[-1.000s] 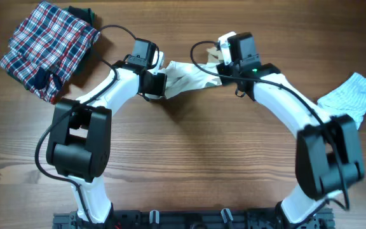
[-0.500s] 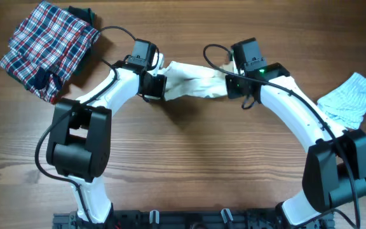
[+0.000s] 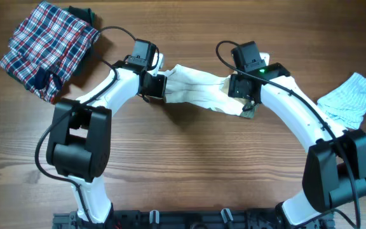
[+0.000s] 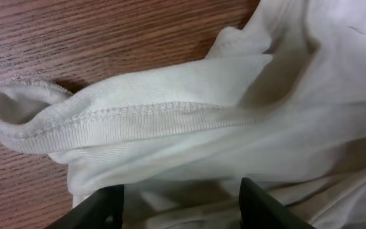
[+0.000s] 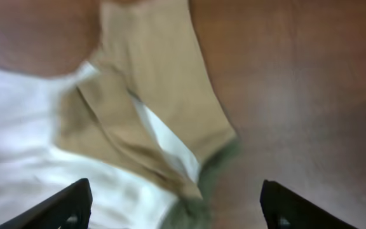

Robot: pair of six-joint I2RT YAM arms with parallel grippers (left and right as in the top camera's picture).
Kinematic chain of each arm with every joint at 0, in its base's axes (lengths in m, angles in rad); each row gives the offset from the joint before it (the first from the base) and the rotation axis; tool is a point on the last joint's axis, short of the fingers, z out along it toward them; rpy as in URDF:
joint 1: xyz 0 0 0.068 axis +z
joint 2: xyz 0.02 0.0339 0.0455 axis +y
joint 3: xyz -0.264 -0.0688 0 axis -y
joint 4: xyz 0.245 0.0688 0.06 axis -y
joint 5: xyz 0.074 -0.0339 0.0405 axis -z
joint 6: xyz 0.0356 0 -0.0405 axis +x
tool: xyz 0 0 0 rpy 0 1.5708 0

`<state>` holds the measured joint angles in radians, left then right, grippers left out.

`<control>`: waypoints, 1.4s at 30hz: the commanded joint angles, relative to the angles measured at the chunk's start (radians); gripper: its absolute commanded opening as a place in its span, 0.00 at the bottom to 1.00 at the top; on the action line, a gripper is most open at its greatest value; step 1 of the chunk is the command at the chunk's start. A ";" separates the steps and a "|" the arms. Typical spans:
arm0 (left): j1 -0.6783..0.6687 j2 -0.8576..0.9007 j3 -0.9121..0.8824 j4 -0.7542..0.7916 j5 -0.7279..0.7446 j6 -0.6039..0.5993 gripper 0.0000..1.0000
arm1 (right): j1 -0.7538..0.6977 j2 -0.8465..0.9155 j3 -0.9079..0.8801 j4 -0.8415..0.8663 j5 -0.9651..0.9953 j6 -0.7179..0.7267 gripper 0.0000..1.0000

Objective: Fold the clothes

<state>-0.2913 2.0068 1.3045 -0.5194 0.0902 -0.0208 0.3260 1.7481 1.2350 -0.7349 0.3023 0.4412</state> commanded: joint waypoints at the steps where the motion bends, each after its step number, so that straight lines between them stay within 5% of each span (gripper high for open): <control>1: 0.002 0.011 -0.008 0.005 -0.013 -0.010 0.58 | 0.000 -0.013 0.016 0.103 -0.150 -0.087 0.74; 4: 0.002 0.011 -0.008 0.011 0.007 -0.010 0.58 | 0.000 -0.003 0.016 0.157 -0.176 -0.117 0.65; 9: 0.002 0.011 -0.008 0.012 0.028 -0.010 0.61 | 0.000 0.078 0.015 0.229 -0.194 -0.248 0.68; 16: 0.002 0.011 -0.008 0.011 0.028 -0.010 0.82 | -0.021 0.183 0.015 0.270 -0.192 -0.291 0.68; 34: 0.002 0.011 -0.008 0.011 0.028 -0.010 0.84 | -0.033 0.255 0.015 0.270 -0.250 -0.336 0.51; 42: 0.002 0.011 -0.008 0.011 0.020 -0.010 0.85 | -0.033 0.256 0.015 0.275 -0.209 -0.336 0.23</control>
<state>-0.2916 2.0068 1.3045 -0.5117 0.1028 -0.0288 0.2924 1.9846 1.2354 -0.4656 0.0727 0.1112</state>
